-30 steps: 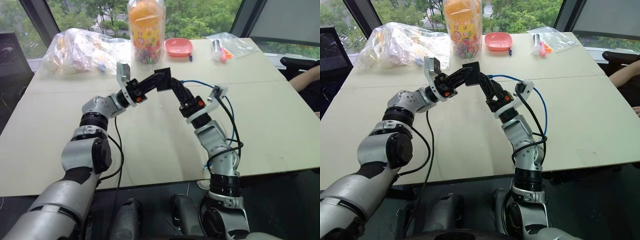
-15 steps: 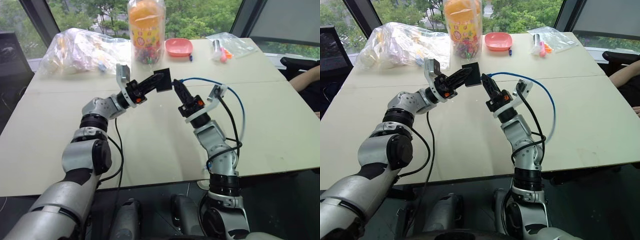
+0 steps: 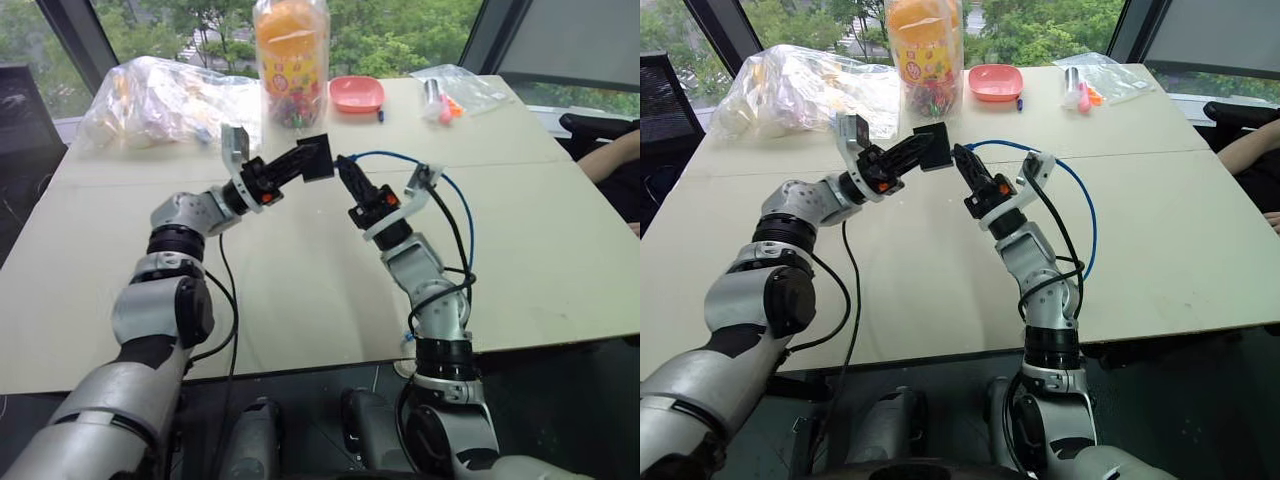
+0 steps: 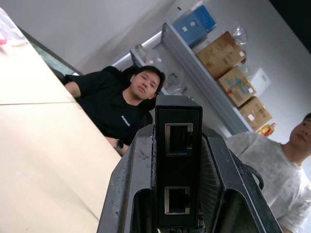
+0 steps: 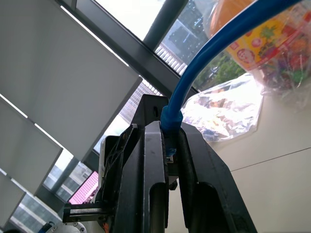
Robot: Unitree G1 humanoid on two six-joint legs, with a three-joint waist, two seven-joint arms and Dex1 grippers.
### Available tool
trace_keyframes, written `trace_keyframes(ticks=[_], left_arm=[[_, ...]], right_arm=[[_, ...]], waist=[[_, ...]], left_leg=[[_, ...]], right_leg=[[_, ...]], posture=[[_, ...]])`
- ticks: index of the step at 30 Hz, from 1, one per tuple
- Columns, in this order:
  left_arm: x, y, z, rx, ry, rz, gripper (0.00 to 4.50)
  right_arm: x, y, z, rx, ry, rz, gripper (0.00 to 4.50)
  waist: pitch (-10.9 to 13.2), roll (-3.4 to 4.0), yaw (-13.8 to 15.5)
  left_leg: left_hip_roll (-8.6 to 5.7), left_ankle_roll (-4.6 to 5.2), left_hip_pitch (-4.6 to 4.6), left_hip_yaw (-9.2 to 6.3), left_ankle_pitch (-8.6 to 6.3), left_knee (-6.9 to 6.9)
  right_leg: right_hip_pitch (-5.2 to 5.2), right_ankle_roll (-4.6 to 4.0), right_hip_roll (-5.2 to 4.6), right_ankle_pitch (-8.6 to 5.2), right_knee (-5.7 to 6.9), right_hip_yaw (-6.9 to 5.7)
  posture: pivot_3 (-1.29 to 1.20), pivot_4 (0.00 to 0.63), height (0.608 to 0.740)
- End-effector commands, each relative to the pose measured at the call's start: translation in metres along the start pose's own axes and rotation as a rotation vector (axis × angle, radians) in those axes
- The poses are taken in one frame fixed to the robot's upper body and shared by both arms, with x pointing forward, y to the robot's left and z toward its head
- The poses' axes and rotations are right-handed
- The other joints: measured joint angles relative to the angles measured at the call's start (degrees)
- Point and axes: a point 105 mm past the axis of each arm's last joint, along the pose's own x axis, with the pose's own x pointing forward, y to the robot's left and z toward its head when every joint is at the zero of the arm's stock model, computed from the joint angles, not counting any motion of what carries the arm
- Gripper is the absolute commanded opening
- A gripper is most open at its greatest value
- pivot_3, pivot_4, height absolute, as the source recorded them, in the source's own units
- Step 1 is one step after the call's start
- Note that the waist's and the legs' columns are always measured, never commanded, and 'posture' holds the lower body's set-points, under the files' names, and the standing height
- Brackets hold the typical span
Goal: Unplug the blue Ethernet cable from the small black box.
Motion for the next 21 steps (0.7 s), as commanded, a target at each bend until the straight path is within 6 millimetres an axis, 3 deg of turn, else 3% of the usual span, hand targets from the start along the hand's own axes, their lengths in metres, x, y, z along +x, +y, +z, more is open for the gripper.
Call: trace_keyframes(ticks=[1, 4, 8, 12, 21], left_arm=[[-0.017, -0.013, 0.029, 0.091, -0.058, -0.007, 0.51], [-0.009, -0.014, 0.026, 0.084, -0.061, -0.028, 0.51], [0.000, -0.012, 0.016, 0.056, -0.052, -0.056, 0.51], [0.006, -0.013, 0.011, 0.017, -0.074, -0.091, 0.51], [0.011, -0.014, 0.002, -0.013, -0.050, -0.125, 0.51]], right_arm=[[-0.020, -0.021, 0.050, -0.082, -0.163, -0.097, 0.08], [-0.016, -0.015, 0.038, -0.102, -0.102, -0.064, 0.08], [-0.012, -0.002, 0.025, -0.089, -0.052, 0.008, 1.55], [-0.012, 0.004, 0.013, -0.047, 0.010, 0.044, 3.41], [-0.018, 0.016, 0.002, 0.032, 0.026, 0.103, 3.41]], waist=[[0.00, 0.00, 0.12], [0.00, 0.00, 0.03], [0.00, 0.00, 0.08], [0.00, 0.00, -0.02], [0.00, 0.00, 0.00]], left_leg=[[-0.01, 0.00, -0.02, 0.00, 0.00, 0.00], [-0.02, 0.00, -0.04, 0.01, 0.00, 0.00], [-0.02, 0.00, -0.04, -0.01, 0.00, 0.00], [-0.01, 0.00, -0.03, -0.01, 0.00, -0.01], [0.00, 0.00, -0.02, -0.01, 0.00, -0.03]], right_leg=[[0.00, 0.01, -0.01, 0.00, -0.01, 0.00], [0.00, 0.03, -0.04, -0.02, -0.03, 0.00], [0.00, 0.02, -0.03, -0.02, -0.03, -0.02], [0.00, -0.06, -0.02, -0.07, -0.03, -0.02], [-0.02, -0.05, 0.00, -0.07, -0.01, -0.02]], posture=[[0.00, 0.150, 0.740], [0.00, 0.150, 0.740], [0.00, 0.150, 0.740], [0.00, 0.150, 0.740], [0.00, 0.150, 0.740]])
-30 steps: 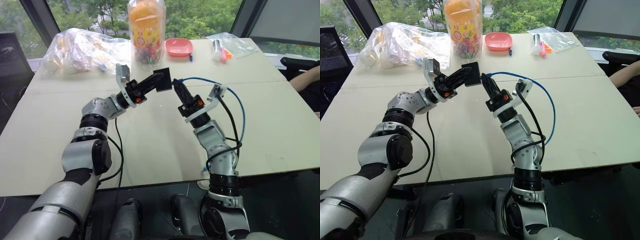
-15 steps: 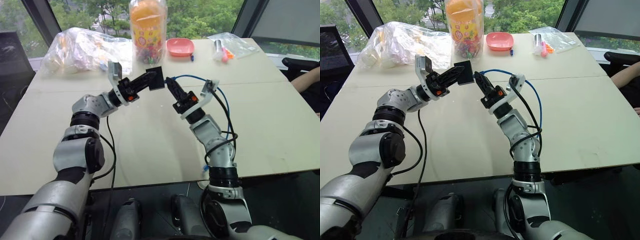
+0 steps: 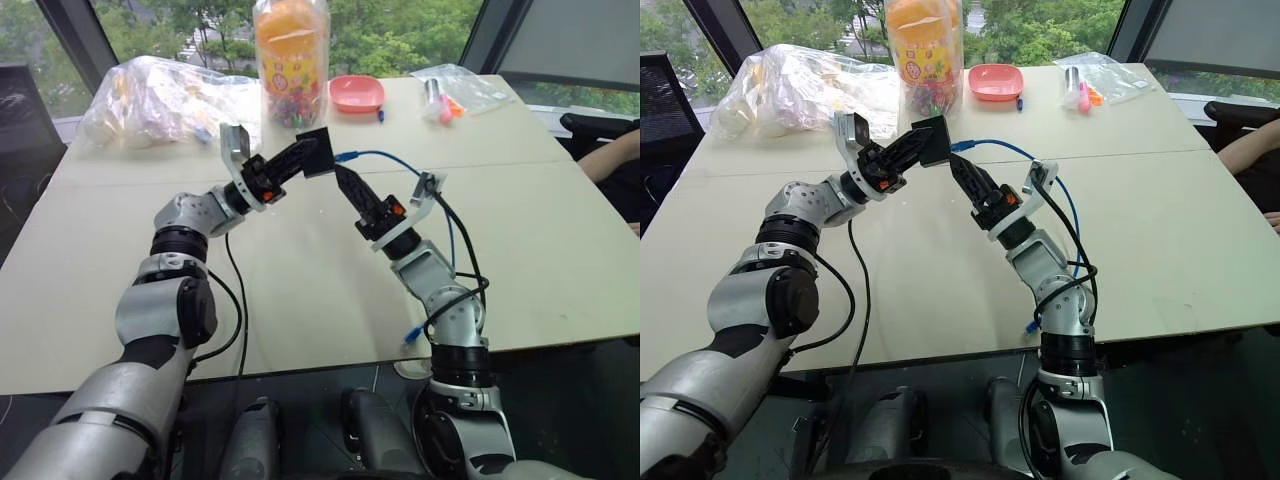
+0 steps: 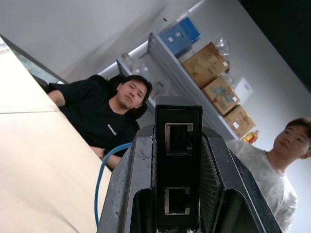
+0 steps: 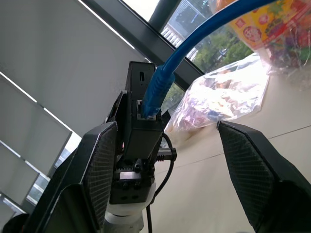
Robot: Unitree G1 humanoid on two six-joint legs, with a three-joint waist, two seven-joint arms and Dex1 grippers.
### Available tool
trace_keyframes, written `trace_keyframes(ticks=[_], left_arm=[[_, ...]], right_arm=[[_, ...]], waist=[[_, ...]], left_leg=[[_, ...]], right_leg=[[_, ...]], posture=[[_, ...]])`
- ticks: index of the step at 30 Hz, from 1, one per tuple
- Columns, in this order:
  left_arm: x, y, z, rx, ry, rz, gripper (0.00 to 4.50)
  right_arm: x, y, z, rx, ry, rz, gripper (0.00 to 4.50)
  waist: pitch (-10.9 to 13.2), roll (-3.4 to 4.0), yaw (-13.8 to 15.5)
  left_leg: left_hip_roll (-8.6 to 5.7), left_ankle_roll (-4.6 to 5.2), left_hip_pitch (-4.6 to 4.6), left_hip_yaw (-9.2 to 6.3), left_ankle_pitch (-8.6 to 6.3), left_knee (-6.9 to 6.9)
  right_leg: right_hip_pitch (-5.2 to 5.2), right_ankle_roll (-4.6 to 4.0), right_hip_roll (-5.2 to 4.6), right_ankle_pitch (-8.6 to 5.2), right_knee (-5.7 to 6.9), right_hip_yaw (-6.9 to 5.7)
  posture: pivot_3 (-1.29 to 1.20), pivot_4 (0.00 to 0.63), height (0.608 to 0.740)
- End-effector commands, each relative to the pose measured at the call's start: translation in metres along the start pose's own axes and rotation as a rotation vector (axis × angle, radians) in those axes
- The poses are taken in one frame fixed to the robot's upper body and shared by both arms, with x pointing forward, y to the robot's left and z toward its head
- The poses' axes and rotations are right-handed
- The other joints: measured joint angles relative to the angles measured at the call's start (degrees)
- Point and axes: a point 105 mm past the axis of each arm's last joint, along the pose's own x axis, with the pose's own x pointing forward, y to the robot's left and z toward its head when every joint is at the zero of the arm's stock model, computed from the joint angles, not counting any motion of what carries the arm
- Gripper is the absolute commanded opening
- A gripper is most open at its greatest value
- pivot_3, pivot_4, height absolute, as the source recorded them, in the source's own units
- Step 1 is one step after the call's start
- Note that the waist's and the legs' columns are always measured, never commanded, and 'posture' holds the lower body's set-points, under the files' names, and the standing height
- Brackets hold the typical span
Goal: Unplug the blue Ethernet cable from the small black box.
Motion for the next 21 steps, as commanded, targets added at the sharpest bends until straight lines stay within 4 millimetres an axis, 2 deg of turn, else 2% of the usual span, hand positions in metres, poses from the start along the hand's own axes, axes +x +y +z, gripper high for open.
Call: trace_keyframes(ticks=[1, 19, 21], left_arm=[[0.0050, -0.0103, 0.0062, 0.028, -0.001, -0.050, 0.51], [0.0039, -0.0094, -0.0023, 0.014, 0.039, -0.057, 0.51], [0.0038, -0.0091, -0.0026, 0.015, 0.041, -0.055, 0.51]], right_arm=[[0.0019, 0.0163, 0.0068, -0.005, -0.037, 0.063, 3.41], [0.0064, 0.0115, 0.0056, -0.018, -0.065, 0.035, 3.41], [0.0071, 0.0115, 0.0040, -0.022, -0.058, 0.037, 2.89]], waist=[[0.00, 0.00, 0.05], [0.00, 0.00, 0.01], [0.00, 0.00, 0.01]], left_leg=[[0.00, 0.00, 0.00, 0.00, 0.00, 0.00], [0.00, 0.00, 0.00, -0.01, 0.00, 0.00], [0.00, 0.00, 0.00, -0.01, 0.00, -0.01]], right_leg=[[0.00, -0.01, 0.00, -0.01, 0.00, 0.00], [0.00, -0.02, 0.00, -0.02, -0.01, -0.01], [0.00, -0.04, 0.00, -0.03, -0.01, -0.01]], posture=[[0.00, 0.150, 0.740], [0.00, 0.150, 0.740], [0.00, 0.150, 0.740]])
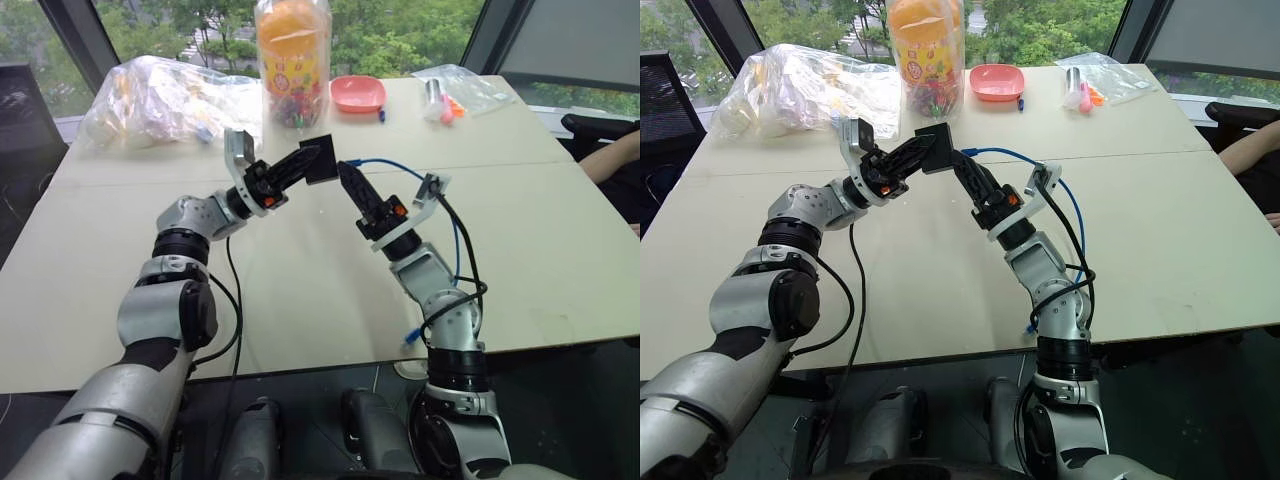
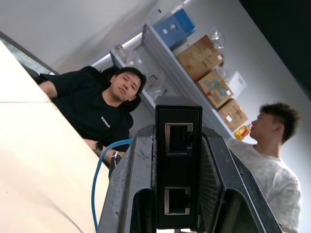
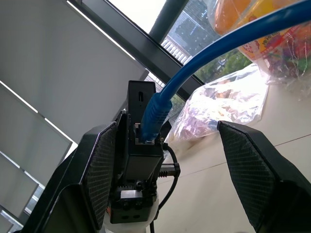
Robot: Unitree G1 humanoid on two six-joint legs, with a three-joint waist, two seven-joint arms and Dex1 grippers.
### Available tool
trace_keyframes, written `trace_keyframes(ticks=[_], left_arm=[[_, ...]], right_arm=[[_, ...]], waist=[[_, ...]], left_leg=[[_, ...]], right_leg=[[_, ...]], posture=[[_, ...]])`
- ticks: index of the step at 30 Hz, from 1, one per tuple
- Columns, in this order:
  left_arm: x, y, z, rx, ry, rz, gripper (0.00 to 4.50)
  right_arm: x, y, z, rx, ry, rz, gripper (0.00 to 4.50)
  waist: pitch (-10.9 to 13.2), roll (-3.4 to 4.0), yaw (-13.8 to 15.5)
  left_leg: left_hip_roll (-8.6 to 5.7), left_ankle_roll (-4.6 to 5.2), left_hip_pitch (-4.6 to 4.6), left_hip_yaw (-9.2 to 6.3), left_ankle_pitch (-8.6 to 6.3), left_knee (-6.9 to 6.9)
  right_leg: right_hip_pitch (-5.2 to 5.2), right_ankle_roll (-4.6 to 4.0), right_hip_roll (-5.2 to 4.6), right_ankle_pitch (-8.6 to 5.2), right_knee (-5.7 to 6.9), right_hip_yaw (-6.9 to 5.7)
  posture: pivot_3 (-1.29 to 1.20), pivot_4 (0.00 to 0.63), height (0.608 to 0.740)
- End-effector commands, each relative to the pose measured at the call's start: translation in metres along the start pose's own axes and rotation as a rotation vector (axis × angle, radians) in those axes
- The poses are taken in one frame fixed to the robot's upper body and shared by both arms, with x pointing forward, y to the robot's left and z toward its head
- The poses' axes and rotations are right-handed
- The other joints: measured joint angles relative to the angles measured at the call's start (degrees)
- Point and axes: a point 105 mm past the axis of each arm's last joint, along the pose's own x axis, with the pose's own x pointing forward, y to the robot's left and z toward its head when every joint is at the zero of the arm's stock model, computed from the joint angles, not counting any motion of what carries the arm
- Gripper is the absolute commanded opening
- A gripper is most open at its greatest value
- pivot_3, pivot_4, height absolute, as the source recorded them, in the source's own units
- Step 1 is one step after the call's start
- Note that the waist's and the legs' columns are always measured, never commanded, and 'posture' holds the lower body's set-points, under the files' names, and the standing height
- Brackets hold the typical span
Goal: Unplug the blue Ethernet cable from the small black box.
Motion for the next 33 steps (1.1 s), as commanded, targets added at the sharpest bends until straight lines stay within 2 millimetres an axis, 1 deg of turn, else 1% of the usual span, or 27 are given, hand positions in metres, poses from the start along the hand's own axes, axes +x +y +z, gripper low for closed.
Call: trace_keyframes(ticks=[1, 2, 4, 5, 6, 7, 12, 15, 18, 20, 23, 26, 28, 31, 33], left_arm=[[0.004, -0.007, 0.004, 0.030, 0.007, -0.032, 0.51], [0.004, -0.007, 0.004, 0.030, 0.008, -0.031, 0.51], [0.004, -0.007, 0.004, 0.030, 0.008, -0.031, 0.51], [0.004, -0.007, 0.004, 0.031, 0.009, -0.029, 0.51], [0.004, -0.007, 0.004, 0.031, 0.010, -0.027, 0.51], [0.004, -0.006, 0.003, 0.032, 0.011, -0.025, 0.51], [-0.002, -0.003, 0.003, 0.050, 0.029, 0.011, 0.51], [-0.016, 0.002, 0.008, 0.088, 0.044, 0.073, 0.51], [-0.032, 0.002, 0.027, 0.129, -0.008, 0.143, 0.51], [-0.040, 0.000, 0.039, 0.149, -0.055, 0.174, 0.51], [-0.050, -0.003, 0.056, 0.177, -0.126, 0.214, 0.51], [-0.052, -0.005, 0.063, 0.185, -0.170, 0.215, 0.51], [-0.050, -0.007, 0.065, 0.178, -0.191, 0.198, 0.51], [-0.043, -0.007, 0.062, 0.149, -0.200, 0.166, 0.51], [-0.037, -0.006, 0.057, 0.119, -0.202, 0.140, 0.51]], right_arm=[[0.006, 0.010, 0.002, -0.018, -0.012, 0.042, 2.64], [0.006, 0.010, 0.001, -0.020, -0.009, 0.041, 2.19], [0.007, 0.010, 0.000, -0.023, -0.005, 0.038, 1.14], [0.007, 0.009, 0.000, -0.023, -0.006, 0.034, 0.71], [0.007, 0.008, 0.000, -0.025, -0.007, 0.031, 0.16], [0.007, 0.007, 0.000, -0.026, -0.008, 0.028, 0.02], [0.006, 0.001, 0.005, -0.038, -0.029, -0.008, 0.02], [0.001, -0.014, 0.019, -0.102, -0.095, -0.098, 0.02], [-0.010, -0.032, 0.043, -0.166, -0.182, -0.197, 0.02], [-0.016, -0.038, 0.054, -0.189, -0.217, -0.226, 0.02], [-0.022, -0.043, 0.064, -0.213, -0.245, -0.251, 0.02], [-0.023, -0.044, 0.067, -0.205, -0.249, -0.246, 0.02], [-0.021, -0.039, 0.066, -0.169, -0.247, -0.208, 0.02], [-0.017, -0.024, 0.061, -0.056, -0.236, -0.094, 0.02], [-0.016, -0.015, 0.056, -0.011, -0.209, -0.030, 0.02]], waist=[[0.00, 0.00, 0.00], [0.00, 0.00, 0.00], [0.00, 0.00, -0.04], [0.00, 0.00, -0.04], [0.00, 0.00, -0.04], [0.00, 0.00, -0.02], [0.00, 0.00, 0.00], [0.00, 0.00, -0.01], [0.00, 0.00, -0.07], [0.00, 0.00, -0.03], [0.00, 0.00, 0.05], [0.00, 0.00, 0.02], [0.00, 0.00, -0.01], [0.00, 0.00, -0.01], [0.00, 0.00, 0.01]], left_leg=[[0.00, 0.00, 0.00, 0.00, 0.00, 0.00], [0.00, 0.00, 0.00, 0.00, 0.00, 0.00], [0.00, 0.00, 0.00, 0.00, 0.00, 0.00], [0.00, 0.00, 0.00, 0.00, 0.00, 0.00], [0.00, 0.00, 0.00, 0.00, 0.00, 0.00], [0.01, 0.00, 0.00, -0.01, 0.00, -0.01], [0.00, 0.00, -0.01, -0.01, 0.00, 0.00], [0.00, 0.00, -0.01, -0.01, 0.00, 0.00], [0.00, 0.00, 0.00, -0.01, 0.00, -0.01], [0.00, 0.00, 0.00, -0.01, 0.00, 0.00], [0.00, 0.00, -0.01, -0.01, 0.00, 0.00], [-0.01, 0.00, -0.02, 0.00, 0.00, 0.00], [-0.01, 0.00, -0.02, 0.00, 0.00, -0.01], [0.00, 0.00, -0.02, -0.01, 0.00, -0.03], [0.00, 0.00, -0.02, -0.01, 0.00, -0.03]], right_leg=[[0.00, 0.00, 0.00, 0.00, 0.00, 0.00], [0.00, -0.05, 0.00, -0.03, 0.00, 0.00], [0.00, -0.05, 0.00, -0.03, 0.00, 0.00], [0.00, -0.05, 0.00, -0.03, 0.00, 0.00], [0.00, -0.05, 0.00, -0.03, 0.00, 0.00], [0.00, -0.05, 0.01, -0.03, 0.00, 0.00], [0.00, -0.06, -0.01, -0.04, -0.01, -0.01], [0.00, -0.07, -0.01, -0.04, -0.01, -0.02], [-0.01, -0.07, 0.00, -0.04, -0.01, -0.01], [-0.01, -0.06, 0.00, -0.04, 0.00, -0.02], [0.00, -0.04, -0.01, -0.04, -0.01, -0.02], [0.00, -0.01, -0.03, -0.04, -0.03, -0.02], [0.00, 0.02, -0.02, -0.03, -0.03, -0.02], [-0.01, 0.04, -0.02, -0.02, -0.03, -0.03], [0.00, 0.03, -0.02, -0.02, -0.03, -0.02]], posture=[[0.00, 0.150, 0.740], [0.00, 0.150, 0.740], [0.00, 0.150, 0.740], [0.00, 0.150, 0.740], [0.00, 0.150, 0.740], [0.00, 0.150, 0.740], [0.00, 0.150, 0.740], [0.00, 0.150, 0.740], [0.00, 0.150, 0.740], [0.00, 0.150, 0.740], [0.00, 0.150, 0.740], [0.00, 0.150, 0.740], [0.00, 0.150, 0.740], [0.00, 0.150, 0.740], [0.00, 0.150, 0.740]])
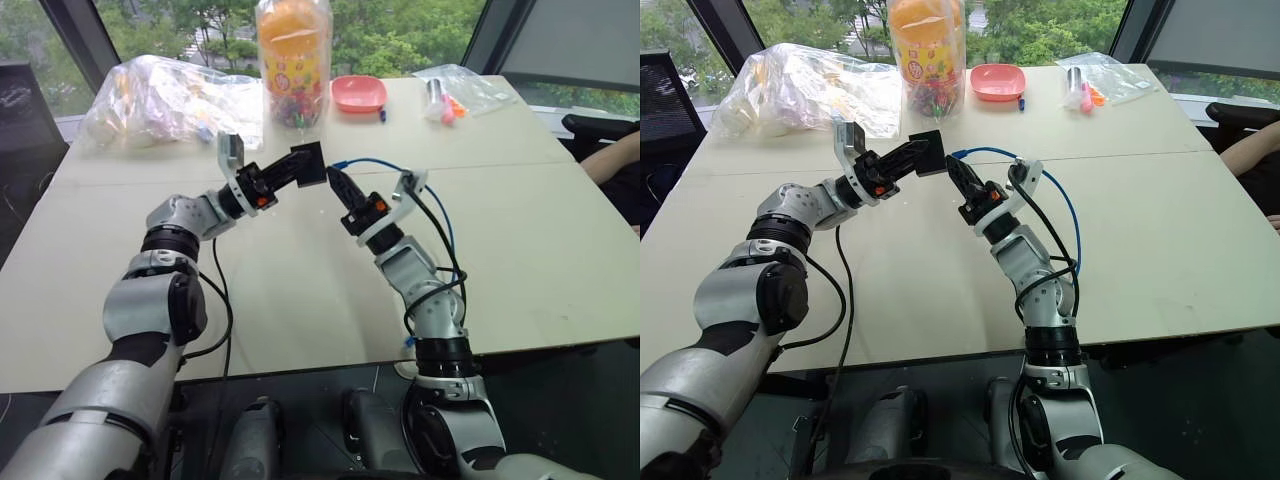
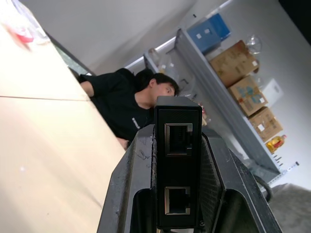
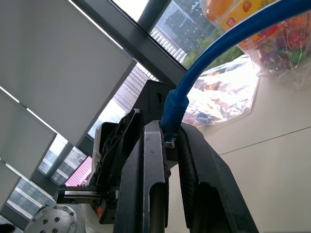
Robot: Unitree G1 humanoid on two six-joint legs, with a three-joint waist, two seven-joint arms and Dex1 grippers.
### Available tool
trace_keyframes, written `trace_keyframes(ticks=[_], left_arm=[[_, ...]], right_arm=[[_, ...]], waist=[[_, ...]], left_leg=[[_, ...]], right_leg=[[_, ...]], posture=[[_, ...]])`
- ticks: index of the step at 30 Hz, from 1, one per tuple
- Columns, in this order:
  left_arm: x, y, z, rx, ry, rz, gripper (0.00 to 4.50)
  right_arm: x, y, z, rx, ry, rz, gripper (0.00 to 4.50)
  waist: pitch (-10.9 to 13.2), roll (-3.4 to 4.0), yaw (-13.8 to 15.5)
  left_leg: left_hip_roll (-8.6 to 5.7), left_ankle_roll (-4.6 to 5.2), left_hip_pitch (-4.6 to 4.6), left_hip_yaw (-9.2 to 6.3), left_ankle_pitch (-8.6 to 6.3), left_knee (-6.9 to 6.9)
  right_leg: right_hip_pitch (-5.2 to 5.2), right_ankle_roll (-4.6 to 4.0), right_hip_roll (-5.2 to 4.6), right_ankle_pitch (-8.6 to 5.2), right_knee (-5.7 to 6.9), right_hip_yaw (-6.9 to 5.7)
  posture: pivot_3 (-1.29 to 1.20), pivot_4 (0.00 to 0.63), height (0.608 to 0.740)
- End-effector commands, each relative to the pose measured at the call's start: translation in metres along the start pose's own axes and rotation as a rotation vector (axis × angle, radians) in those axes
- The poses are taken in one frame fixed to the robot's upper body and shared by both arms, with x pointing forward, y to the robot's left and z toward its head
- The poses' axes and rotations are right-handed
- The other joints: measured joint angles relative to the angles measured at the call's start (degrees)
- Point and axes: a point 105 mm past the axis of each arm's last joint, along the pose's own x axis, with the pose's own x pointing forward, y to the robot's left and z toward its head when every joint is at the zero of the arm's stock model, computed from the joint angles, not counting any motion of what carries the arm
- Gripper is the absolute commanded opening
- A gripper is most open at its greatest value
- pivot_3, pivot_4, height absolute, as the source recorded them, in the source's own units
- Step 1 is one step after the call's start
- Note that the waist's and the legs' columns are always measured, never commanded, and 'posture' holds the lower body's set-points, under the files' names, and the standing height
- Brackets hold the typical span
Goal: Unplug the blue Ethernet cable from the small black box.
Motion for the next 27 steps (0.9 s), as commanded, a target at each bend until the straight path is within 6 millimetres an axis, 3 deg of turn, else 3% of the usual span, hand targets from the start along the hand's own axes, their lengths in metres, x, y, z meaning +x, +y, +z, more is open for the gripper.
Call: trace_keyframes(ticks=[1, 4, 7, 11, 19, 27], left_arm=[[-0.022, -0.017, 0.045, 0.085, -0.177, -0.023, 0.51], [-0.016, -0.018, 0.035, 0.040, -0.157, -0.058, 0.51], [-0.009, -0.016, 0.026, 0.000, -0.142, -0.076, 0.51], [-0.004, -0.013, 0.018, -0.042, -0.133, -0.075, 0.51], [0.006, -0.014, 0.003, -0.086, -0.073, -0.101, 0.51], [0.011, -0.017, -0.014, -0.122, -0.015, -0.129, 0.51]], right_arm=[[-0.029, -0.002, 0.058, -0.023, -0.196, 0.027, 0.02], [-0.029, 0.006, 0.049, -0.018, -0.150, 0.073, 0.02], [-0.030, 0.009, 0.044, -0.016, -0.130, 0.085, 1.24], [-0.029, 0.012, 0.035, -0.026, -0.076, 0.096, 3.19], [-0.021, 0.021, 0.018, -0.050, -0.004, 0.138, 3.19], [-0.016, 0.018, 0.015, -0.059, -0.011, 0.127, 3.19]], waist=[[0.00, 0.00, 0.06], [0.00, 0.00, 0.05], [0.00, 0.00, -0.25], [0.01, 0.00, -0.02], [0.01, 0.00, 0.05], [0.01, 0.00, 0.02]], left_leg=[[0.00, 0.00, 0.00, 0.00, 0.00, 0.00], [-0.01, 0.00, -0.01, 0.01, 0.00, 0.00], [0.00, 0.00, -0.01, 0.00, 0.00, 0.00], [0.03, 0.00, 0.01, -0.02, -0.01, -0.02], [-0.01, 0.00, 0.00, 0.01, -0.01, 0.00], [-0.01, 0.00, 0.00, 0.00, -0.01, 0.00]], right_leg=[[0.00, 0.00, 0.00, 0.00, 0.00, 0.00], [0.01, -0.01, -0.02, -0.01, -0.02, 0.00], [-0.01, 0.00, -0.01, -0.01, -0.01, 0.01], [-0.04, 0.01, 0.04, 0.00, 0.02, -0.03], [-0.01, -0.06, -0.01, -0.05, -0.02, 0.00], [-0.01, -0.06, 0.00, -0.05, -0.01, -0.01]], posture=[[0.00, 0.150, 0.740], [0.00, 0.150, 0.740], [0.00, 0.150, 0.740], [0.00, 0.150, 0.740], [0.00, 0.150, 0.740], [0.00, 0.150, 0.740]])
